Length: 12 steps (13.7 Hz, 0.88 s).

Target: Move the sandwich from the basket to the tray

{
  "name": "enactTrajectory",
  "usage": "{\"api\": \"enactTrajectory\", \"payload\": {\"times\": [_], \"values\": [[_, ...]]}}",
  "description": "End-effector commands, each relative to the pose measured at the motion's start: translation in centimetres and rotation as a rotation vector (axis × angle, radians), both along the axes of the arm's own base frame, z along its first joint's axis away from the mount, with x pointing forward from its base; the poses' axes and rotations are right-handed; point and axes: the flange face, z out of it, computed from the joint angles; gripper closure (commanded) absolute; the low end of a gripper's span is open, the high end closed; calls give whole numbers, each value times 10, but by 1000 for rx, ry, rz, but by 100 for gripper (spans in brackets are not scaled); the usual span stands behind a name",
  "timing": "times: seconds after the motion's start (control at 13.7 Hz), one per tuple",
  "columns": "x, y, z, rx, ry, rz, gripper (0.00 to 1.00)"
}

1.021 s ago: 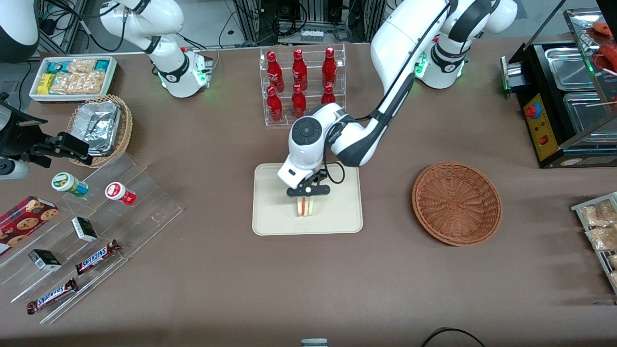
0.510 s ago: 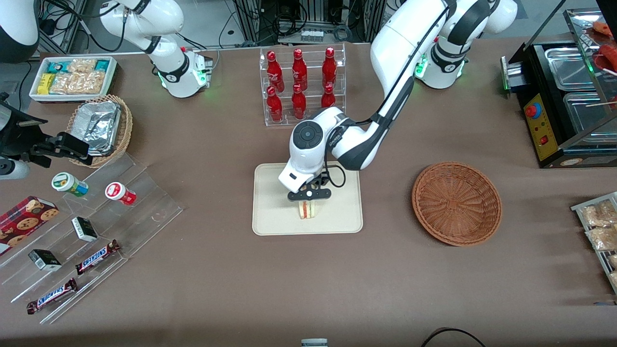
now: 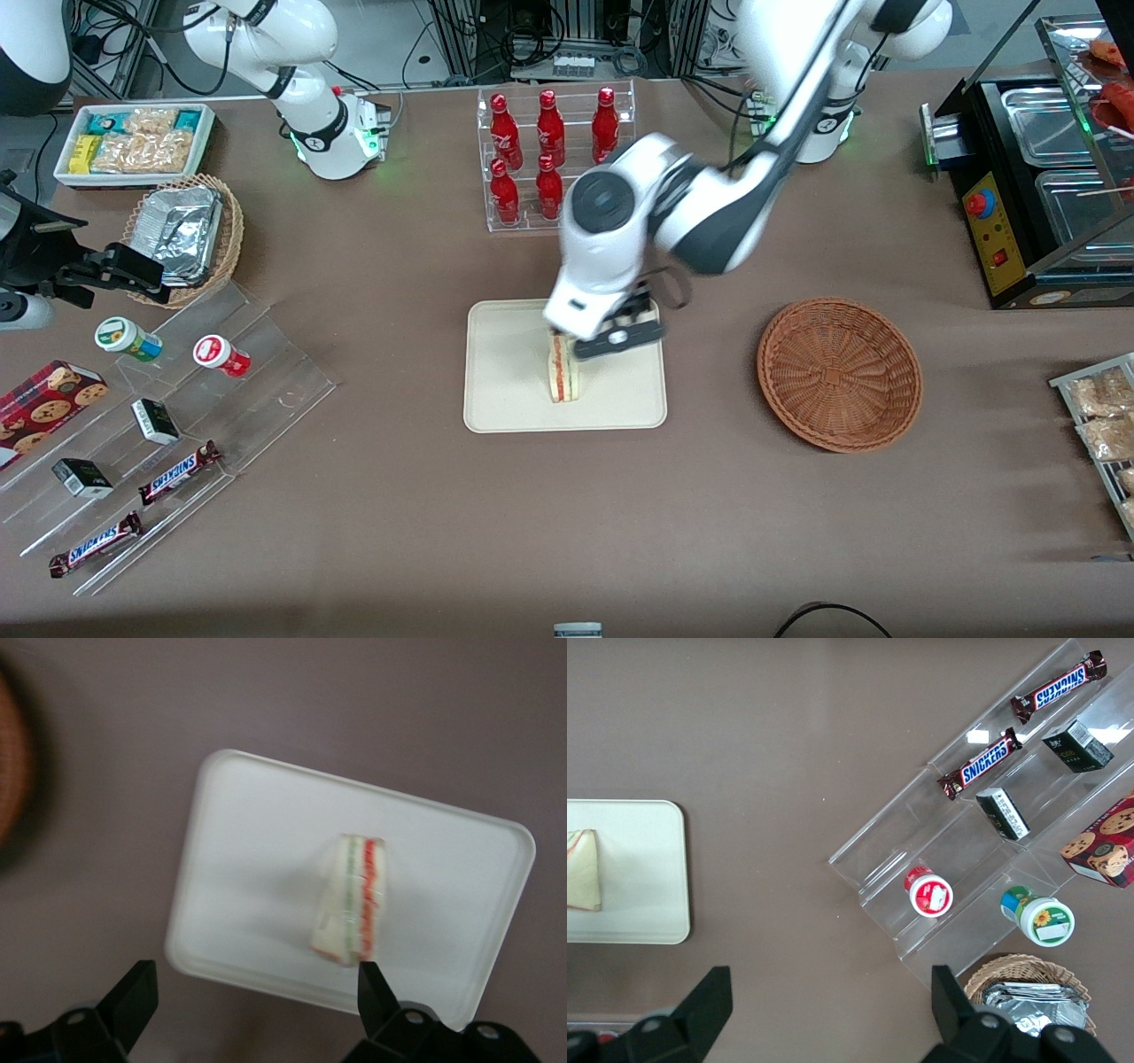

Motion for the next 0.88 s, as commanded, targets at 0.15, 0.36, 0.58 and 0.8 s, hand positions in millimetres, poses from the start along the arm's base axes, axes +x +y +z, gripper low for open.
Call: {"api": "enactTrajectory", "payload": {"times": [0.15,0.36,0.58,0.8], "values": [[13,142,101,42,57,36,1],[16,238,145,16,119,-69,1],[3,317,165,-4,157,-197,1],[-21,368,166,-36,165,-296,1]]}}
